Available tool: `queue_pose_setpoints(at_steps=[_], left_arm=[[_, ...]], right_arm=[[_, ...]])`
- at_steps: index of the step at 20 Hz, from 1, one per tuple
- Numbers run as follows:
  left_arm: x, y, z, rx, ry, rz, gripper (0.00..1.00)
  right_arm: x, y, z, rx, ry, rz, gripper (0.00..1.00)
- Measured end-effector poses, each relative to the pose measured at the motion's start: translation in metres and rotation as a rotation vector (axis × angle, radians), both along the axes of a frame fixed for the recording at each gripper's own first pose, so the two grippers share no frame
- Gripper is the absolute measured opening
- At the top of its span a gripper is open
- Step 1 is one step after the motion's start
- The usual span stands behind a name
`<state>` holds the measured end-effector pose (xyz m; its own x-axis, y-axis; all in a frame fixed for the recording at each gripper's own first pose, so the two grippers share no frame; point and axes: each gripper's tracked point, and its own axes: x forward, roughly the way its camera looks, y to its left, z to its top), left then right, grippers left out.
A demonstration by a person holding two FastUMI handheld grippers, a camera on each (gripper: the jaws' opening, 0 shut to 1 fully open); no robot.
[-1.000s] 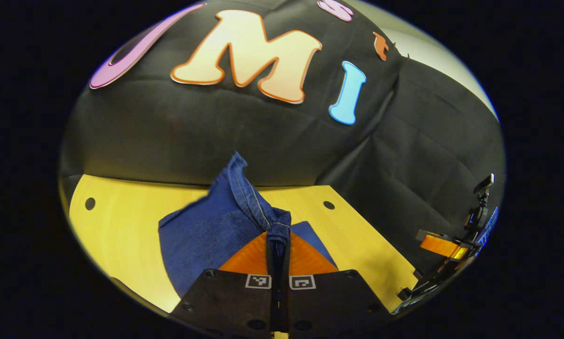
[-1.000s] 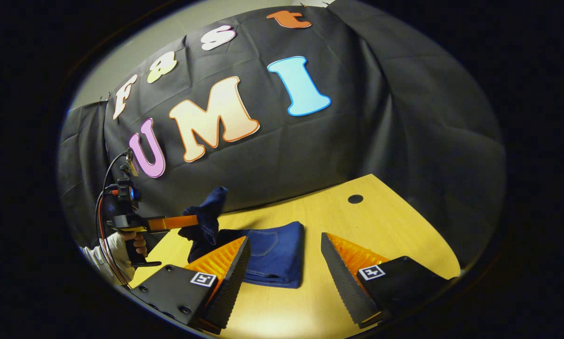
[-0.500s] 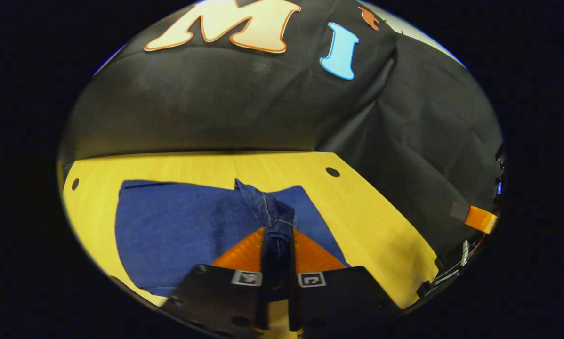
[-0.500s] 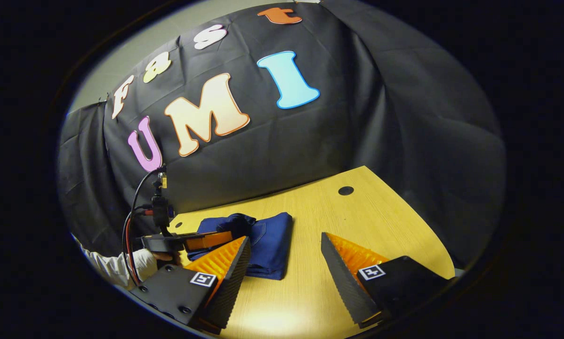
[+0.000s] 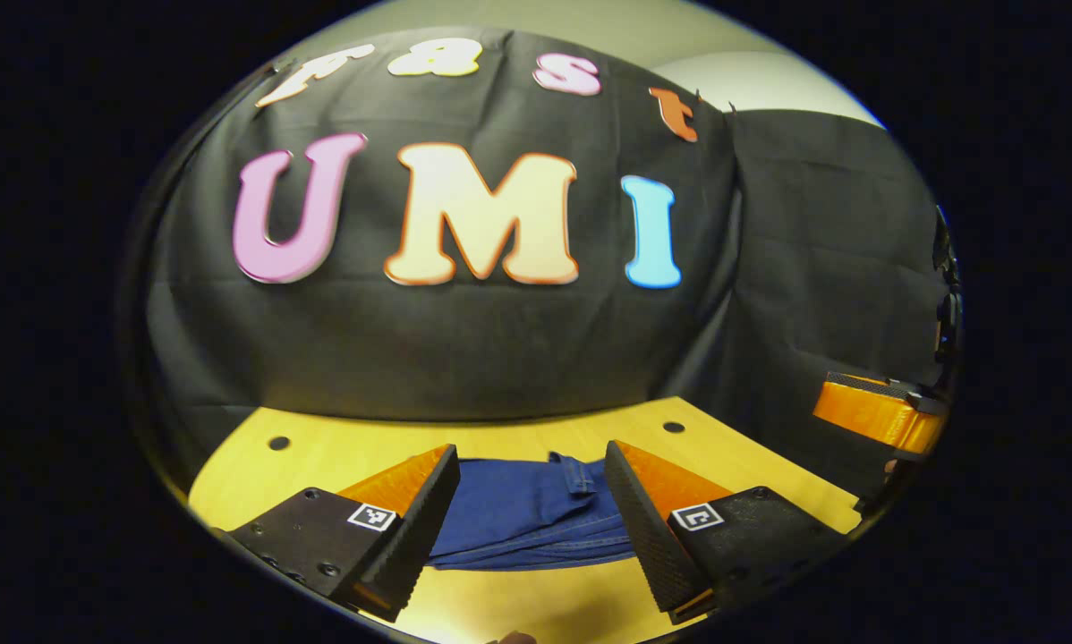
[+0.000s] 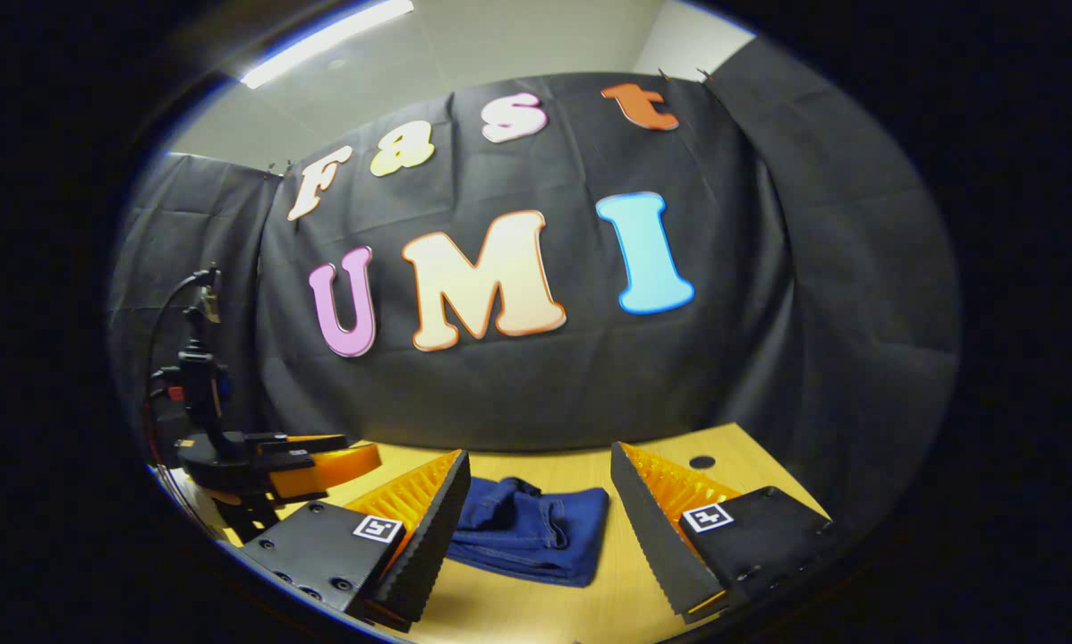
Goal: Grasp the waist and the cuffs of the jeans and fold them to make the two legs overlap; first hold the waist and fold one-third of the jeans toward the cuffs, then hold the cuffs and fold the remaining one-third in the same direction to finish folding.
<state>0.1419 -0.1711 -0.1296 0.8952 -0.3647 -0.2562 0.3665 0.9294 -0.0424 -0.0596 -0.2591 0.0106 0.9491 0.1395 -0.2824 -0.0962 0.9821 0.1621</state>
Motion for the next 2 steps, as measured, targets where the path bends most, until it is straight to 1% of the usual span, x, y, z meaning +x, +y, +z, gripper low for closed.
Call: queue_pose_setpoints(at_steps=[1, 2], left_arm=[[-0.005, 0.018, 0.014, 0.003, -0.035, 0.031, 0.95], [-0.015, 0.038, 0.024, 0.009, -0.069, 0.061, 0.93]], right_arm=[[-0.003, 0.014, 0.017, -0.005, -0.046, 0.000, 0.97], [-0.006, 0.027, 0.032, -0.010, -0.086, 0.006, 0.97]])
